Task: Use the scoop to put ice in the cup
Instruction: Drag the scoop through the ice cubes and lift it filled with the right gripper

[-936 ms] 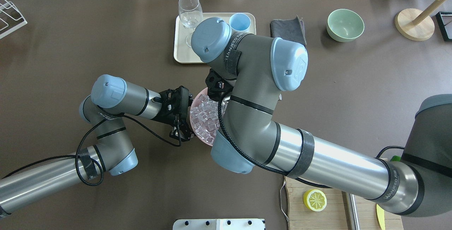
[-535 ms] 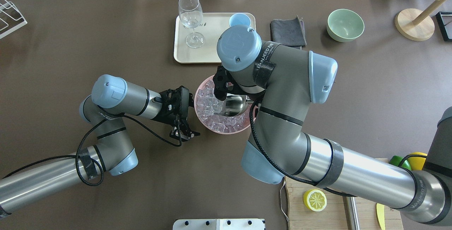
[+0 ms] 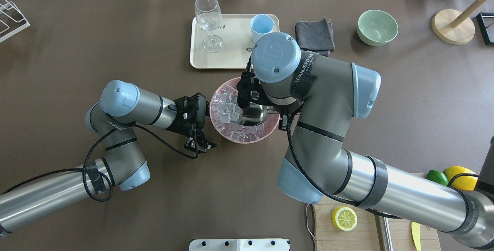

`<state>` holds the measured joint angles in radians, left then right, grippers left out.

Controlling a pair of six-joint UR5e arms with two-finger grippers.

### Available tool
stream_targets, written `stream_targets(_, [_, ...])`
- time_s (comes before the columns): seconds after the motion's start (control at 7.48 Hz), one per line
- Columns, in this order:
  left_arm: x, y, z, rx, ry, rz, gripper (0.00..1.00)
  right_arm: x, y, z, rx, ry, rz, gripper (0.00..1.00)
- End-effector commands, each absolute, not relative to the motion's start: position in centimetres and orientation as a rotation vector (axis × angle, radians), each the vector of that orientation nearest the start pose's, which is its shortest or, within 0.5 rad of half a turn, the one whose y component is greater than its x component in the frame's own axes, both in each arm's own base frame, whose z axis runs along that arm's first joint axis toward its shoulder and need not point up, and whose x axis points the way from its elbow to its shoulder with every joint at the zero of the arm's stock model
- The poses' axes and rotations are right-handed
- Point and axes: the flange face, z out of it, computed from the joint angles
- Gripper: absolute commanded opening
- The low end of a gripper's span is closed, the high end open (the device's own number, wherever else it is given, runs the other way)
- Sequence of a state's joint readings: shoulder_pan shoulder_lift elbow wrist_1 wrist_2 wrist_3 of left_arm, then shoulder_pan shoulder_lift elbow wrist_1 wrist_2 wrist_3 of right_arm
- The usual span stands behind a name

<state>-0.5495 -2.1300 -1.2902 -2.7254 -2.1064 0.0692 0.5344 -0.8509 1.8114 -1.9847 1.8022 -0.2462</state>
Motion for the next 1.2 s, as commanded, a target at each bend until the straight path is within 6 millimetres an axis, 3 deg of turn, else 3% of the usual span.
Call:
stream_targets(0.0, [55.4,-44.1,32.7,1.11,1.106,1.263,0.99,-46.9,-40.5,21.4,0.492,-0.503,-1.264,0.0])
stream_targets(0.4, [55.3,-44.4,32.8,1.104,1.1,1.269,0.98,-44.7,-38.9,22.7,0.564,-0.608,-1.174,0.0])
stream_targets(0.67, [55.1,-44.7,32.9,1.094,1.095,1.28,0.98,-41.8,-38.4,23.1,0.583,-0.699,-1.035,0.0])
stream_targets(0.94, [54.9,-44.8,32.8,1.088,1.096,1.282,0.99,-38.6,-40.5,22.3,0.677,-0.836,-0.889,0.0])
stream_targets(1.07, [54.2,-45.4,33.0,1.087,1.091,1.275,0.98,-37.6,-40.6,21.7,0.738,-0.903,-0.816,0.0])
